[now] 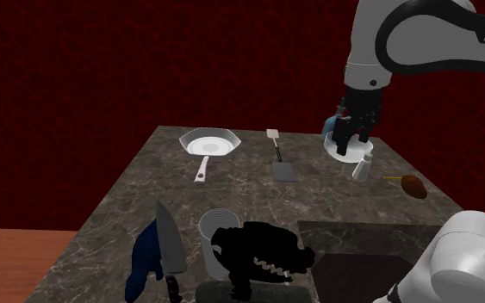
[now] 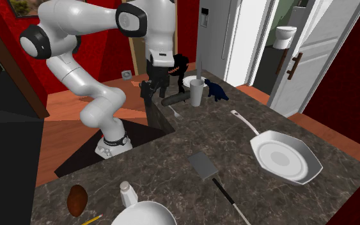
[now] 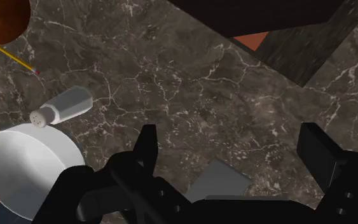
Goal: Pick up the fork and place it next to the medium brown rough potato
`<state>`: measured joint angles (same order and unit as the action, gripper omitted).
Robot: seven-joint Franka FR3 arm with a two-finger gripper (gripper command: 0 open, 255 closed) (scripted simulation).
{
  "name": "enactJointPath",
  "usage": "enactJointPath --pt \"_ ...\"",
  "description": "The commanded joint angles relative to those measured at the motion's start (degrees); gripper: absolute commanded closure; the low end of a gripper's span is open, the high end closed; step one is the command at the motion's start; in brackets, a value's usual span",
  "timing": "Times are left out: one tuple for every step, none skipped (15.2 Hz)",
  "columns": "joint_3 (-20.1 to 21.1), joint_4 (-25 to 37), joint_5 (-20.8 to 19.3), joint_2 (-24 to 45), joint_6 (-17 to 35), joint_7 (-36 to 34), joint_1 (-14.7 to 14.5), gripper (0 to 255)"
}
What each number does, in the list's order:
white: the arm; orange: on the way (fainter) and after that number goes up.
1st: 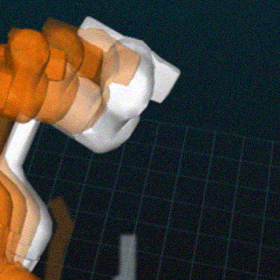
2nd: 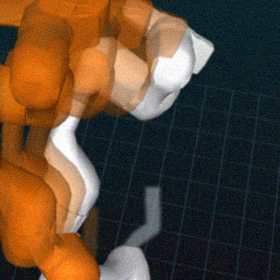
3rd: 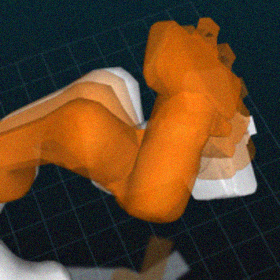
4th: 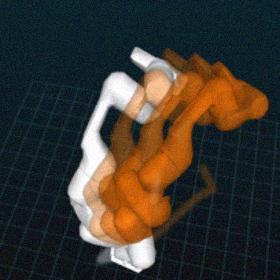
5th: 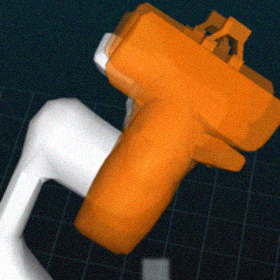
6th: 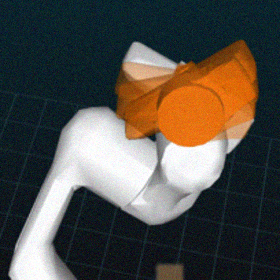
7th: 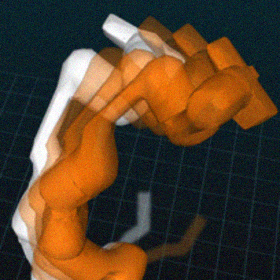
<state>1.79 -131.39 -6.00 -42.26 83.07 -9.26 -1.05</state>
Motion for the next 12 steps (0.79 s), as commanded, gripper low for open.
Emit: enactJointPath --pt "0.00 0.00 0.00 0.00 0.00 0.00 0.00 0" --pt "0.92 -2.00 1.08 -1.23 1.04 -2.21 0.00 0" --pt "1.88 -3.94 2.19 -2.40 2.11 -4.40 -0.01 0" --pt "2.90 -5.80 3.35 -3.48 3.21 -6.60 -0.04 0" --pt "3.96 -7.59 4.54 -4.49 4.34 -8.79 -0.11 0" --pt "5.07 -9.31 5.77 -5.40 5.51 -10.98 -0.19 0" --pt "6.22 -10.94 7.03 -6.22 6.72 -13.19 -0.31 0" --pt "7.43 -12.50 8.32 -6.94 7.98 -15.38 -0.44 0" --pt "8.69 -13.97 9.64 -7.55 9.29 -17.58 -0.60 0" --pt "10.00 -15.36 10.98 -8.04 10.65 -19.79 -0.80 0" --pt "11.36 -16.66 12.34 -8.41 12.06 -22.01 -1.01 0" --pt "12.76 -17.87 13.72 -8.64 13.54 -24.23 -1.24 0"
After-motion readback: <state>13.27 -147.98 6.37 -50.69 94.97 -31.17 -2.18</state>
